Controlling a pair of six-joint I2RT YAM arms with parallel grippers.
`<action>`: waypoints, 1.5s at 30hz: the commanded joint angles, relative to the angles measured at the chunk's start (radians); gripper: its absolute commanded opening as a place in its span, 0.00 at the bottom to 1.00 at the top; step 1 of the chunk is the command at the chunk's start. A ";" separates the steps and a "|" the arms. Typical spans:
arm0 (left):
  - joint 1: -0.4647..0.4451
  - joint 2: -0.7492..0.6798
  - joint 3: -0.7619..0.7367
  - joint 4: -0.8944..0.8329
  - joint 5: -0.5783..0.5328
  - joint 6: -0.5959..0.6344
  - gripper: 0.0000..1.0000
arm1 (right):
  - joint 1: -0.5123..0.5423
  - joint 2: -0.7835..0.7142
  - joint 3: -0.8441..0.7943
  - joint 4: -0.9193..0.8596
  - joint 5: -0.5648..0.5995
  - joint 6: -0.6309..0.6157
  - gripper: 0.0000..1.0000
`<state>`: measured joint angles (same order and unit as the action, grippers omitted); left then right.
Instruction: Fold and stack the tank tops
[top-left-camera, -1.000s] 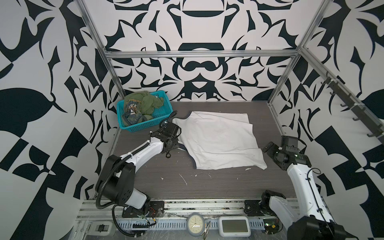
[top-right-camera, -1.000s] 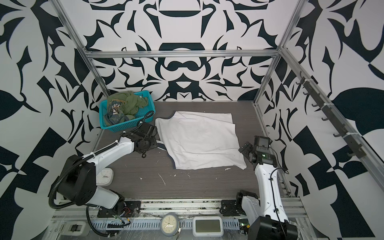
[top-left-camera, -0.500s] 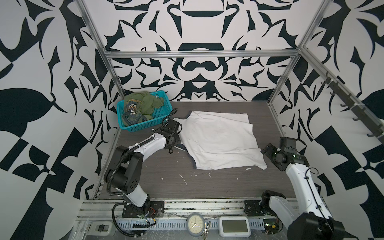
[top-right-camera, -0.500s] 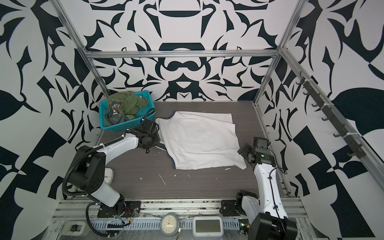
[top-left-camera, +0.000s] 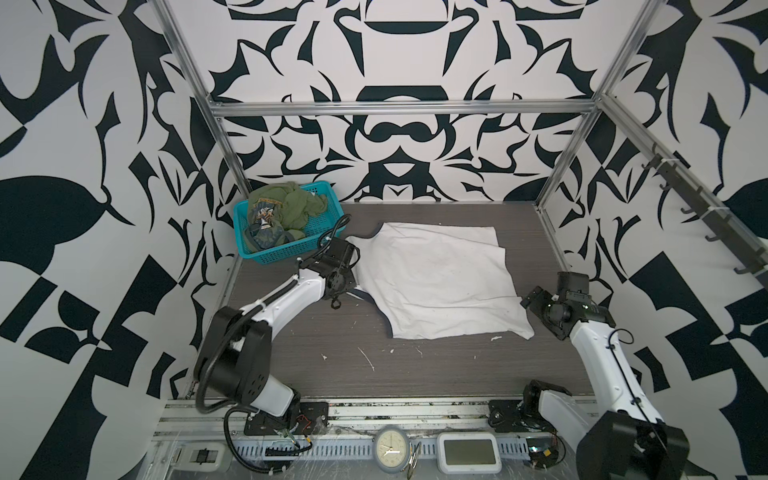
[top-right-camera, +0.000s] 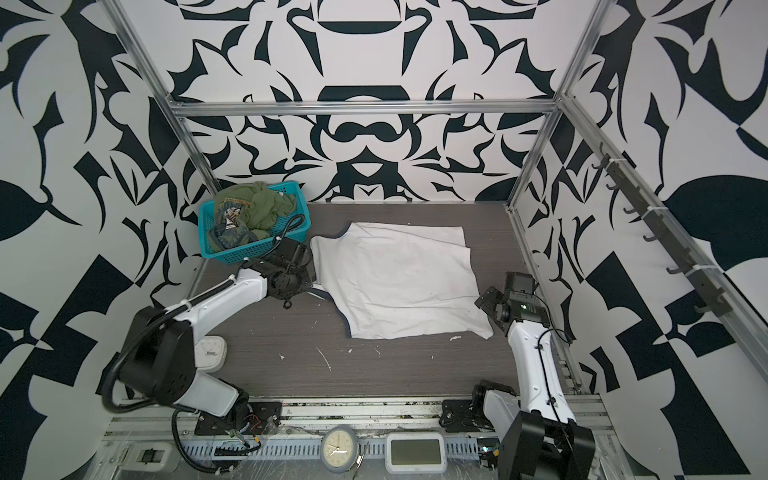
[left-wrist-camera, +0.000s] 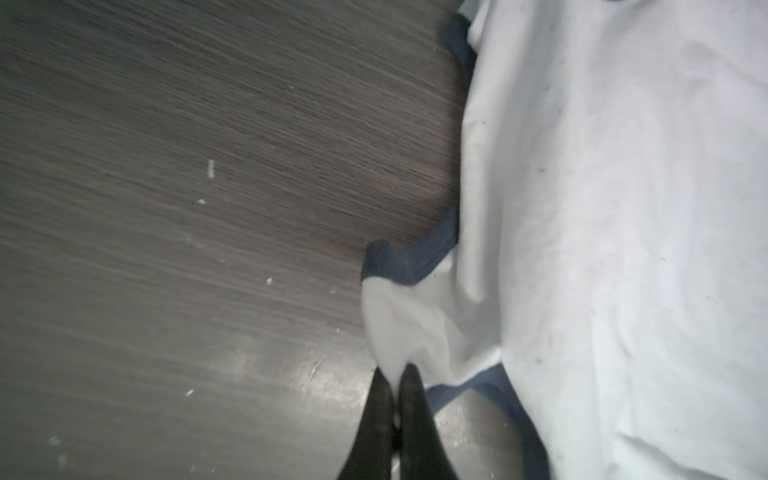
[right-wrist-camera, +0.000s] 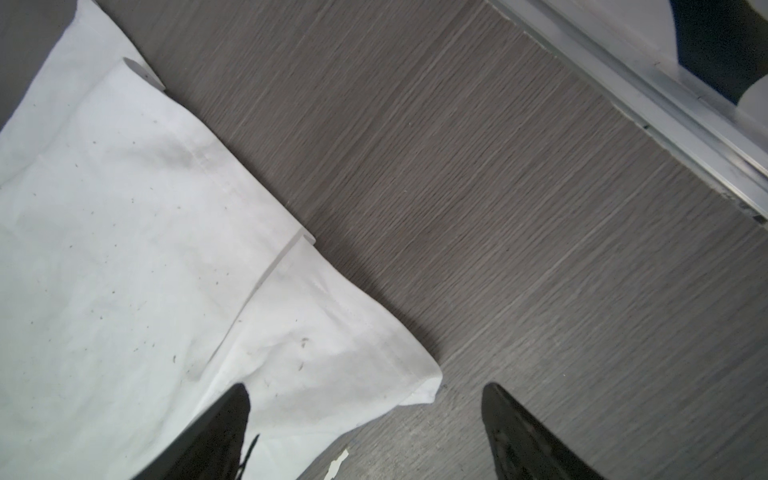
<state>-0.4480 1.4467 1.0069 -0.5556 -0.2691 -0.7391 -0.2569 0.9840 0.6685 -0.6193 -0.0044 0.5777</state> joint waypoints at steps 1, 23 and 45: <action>0.005 -0.163 -0.050 -0.193 -0.077 -0.029 0.00 | 0.041 0.026 0.042 0.029 -0.013 -0.019 0.88; 0.143 -0.197 -0.194 -0.178 -0.175 -0.125 0.68 | 0.326 0.234 0.095 0.026 0.052 -0.049 0.87; -0.517 0.210 -0.105 0.134 0.238 -0.195 0.72 | 0.349 0.484 0.105 0.079 -0.033 0.014 0.86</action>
<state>-0.9558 1.6196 0.9230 -0.4408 -0.0864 -0.9066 0.0906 1.4593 0.7475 -0.5068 -0.0933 0.5625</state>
